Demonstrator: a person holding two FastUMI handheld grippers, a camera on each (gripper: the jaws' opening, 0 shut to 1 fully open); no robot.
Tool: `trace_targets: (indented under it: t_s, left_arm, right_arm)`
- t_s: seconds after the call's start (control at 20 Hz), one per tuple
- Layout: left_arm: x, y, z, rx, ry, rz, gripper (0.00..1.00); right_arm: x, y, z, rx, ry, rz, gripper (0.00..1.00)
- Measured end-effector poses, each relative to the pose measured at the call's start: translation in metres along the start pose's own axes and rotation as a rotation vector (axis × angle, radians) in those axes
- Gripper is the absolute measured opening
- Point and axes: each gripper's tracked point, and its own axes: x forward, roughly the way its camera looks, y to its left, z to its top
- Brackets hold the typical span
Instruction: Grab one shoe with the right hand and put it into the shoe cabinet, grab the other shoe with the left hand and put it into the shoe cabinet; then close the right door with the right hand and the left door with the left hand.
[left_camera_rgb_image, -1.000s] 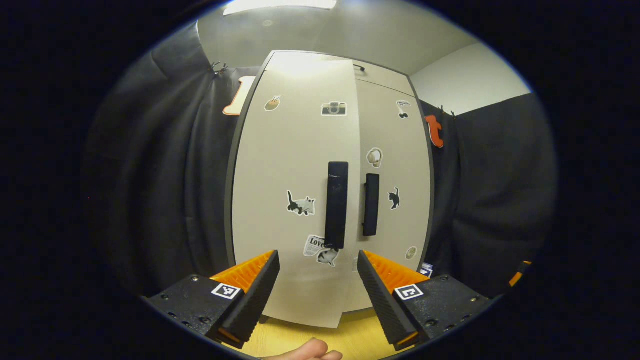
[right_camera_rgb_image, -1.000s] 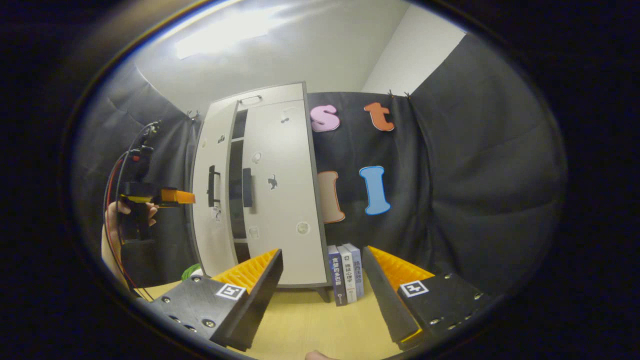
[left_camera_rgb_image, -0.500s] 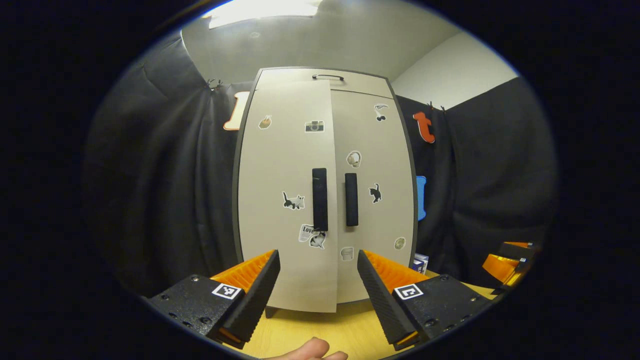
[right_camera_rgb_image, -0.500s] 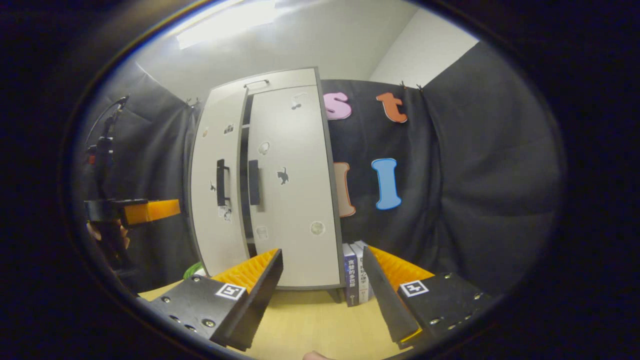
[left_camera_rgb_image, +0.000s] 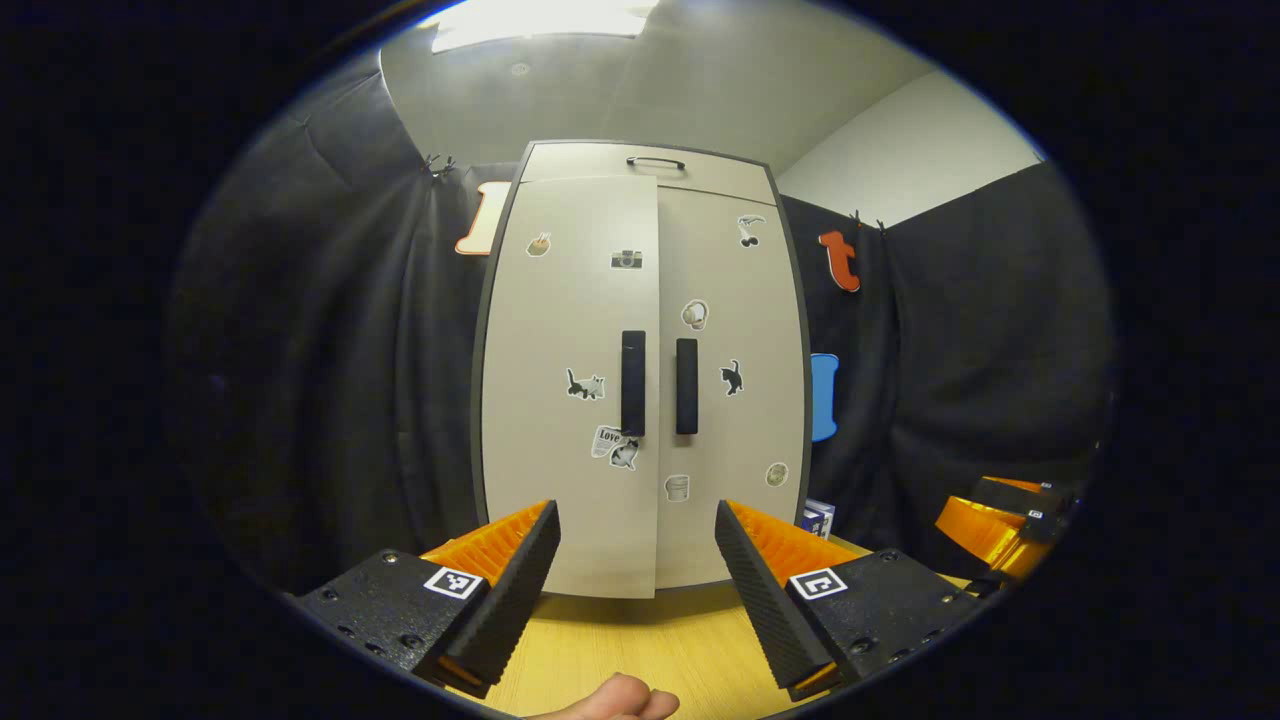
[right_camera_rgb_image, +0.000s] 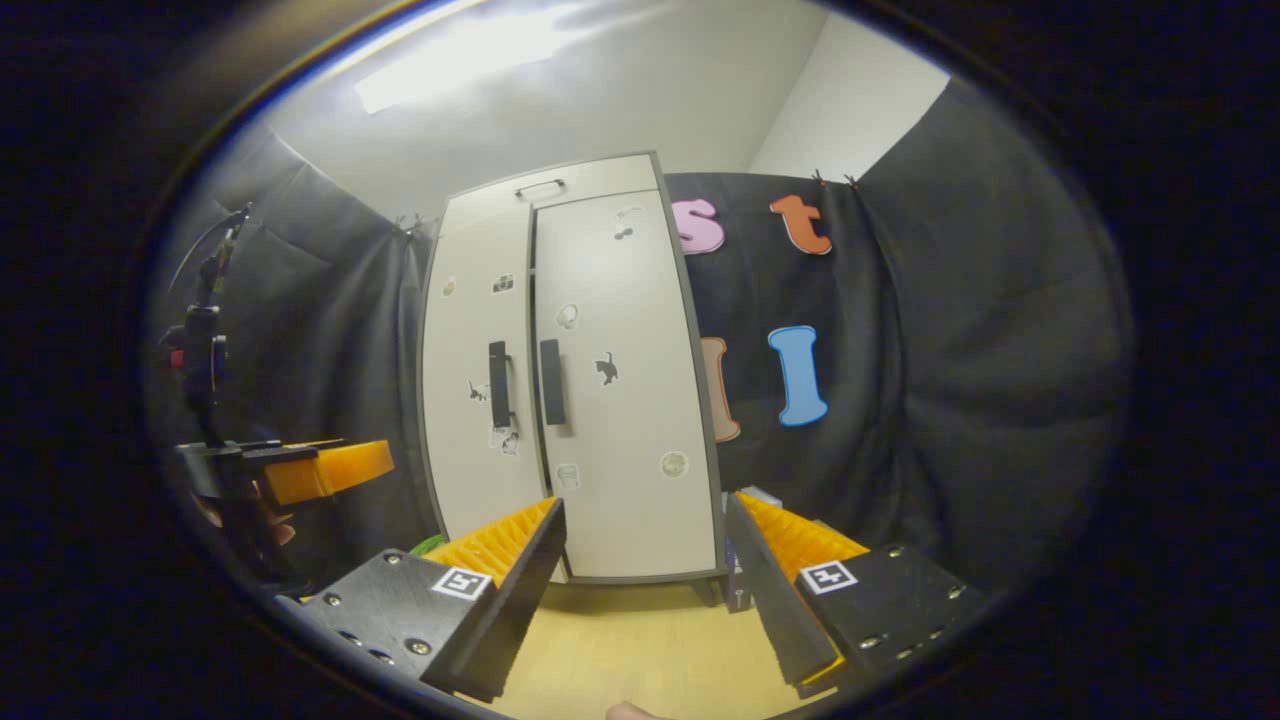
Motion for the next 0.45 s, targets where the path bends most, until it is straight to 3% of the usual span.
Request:
trace_targets:
  t_s: [0.45]
  left_arm:
    - [-0.001, -0.019, -0.010, 0.009, 0.026, -0.054, 0.96]
  right_arm:
    - [-0.005, 0.013, -0.007, -0.013, 0.003, 0.040, 0.96]
